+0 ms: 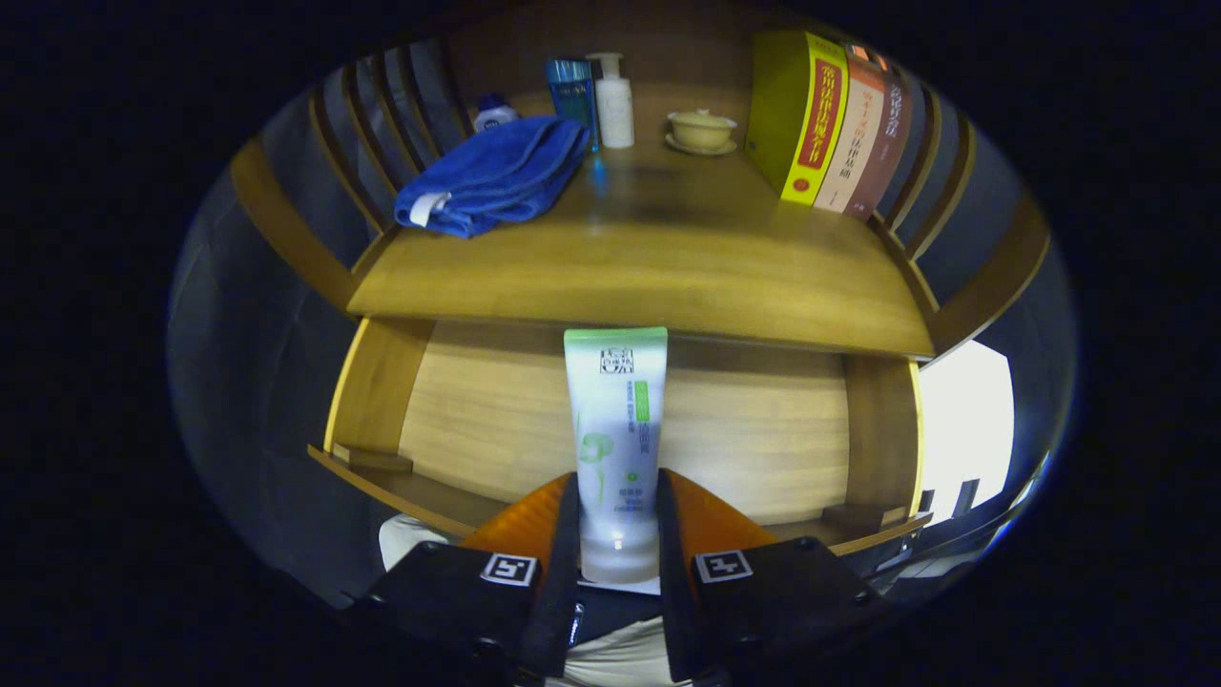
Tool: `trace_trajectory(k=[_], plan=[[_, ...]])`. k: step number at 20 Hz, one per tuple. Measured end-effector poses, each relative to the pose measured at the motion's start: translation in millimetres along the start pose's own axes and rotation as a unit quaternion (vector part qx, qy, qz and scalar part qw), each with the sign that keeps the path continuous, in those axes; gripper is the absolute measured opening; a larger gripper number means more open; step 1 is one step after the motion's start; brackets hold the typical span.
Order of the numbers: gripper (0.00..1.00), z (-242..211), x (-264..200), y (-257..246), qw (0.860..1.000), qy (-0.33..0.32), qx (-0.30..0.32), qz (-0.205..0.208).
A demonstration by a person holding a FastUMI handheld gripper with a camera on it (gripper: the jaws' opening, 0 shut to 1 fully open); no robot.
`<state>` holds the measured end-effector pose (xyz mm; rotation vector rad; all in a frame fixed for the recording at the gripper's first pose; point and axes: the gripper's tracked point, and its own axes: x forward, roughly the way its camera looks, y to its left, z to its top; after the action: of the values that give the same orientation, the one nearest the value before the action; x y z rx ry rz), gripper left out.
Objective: Pull open the drawer, take out the items inside it, and place them on the countertop above the cabinet.
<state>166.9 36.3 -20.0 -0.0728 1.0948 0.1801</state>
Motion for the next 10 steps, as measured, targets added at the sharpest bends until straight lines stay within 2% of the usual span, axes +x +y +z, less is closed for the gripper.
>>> trace_trajectory(k=[5, 7, 10], plan=[[0.46, 73, -8, 1, 0.996, -0.087, 0.014, -0.007], [0.46, 108, 5, -2, 0.992, -0.119, 0.021, -0.016], [0.46, 139, 34, 6, 0.991, -0.127, 0.047, -0.008]])
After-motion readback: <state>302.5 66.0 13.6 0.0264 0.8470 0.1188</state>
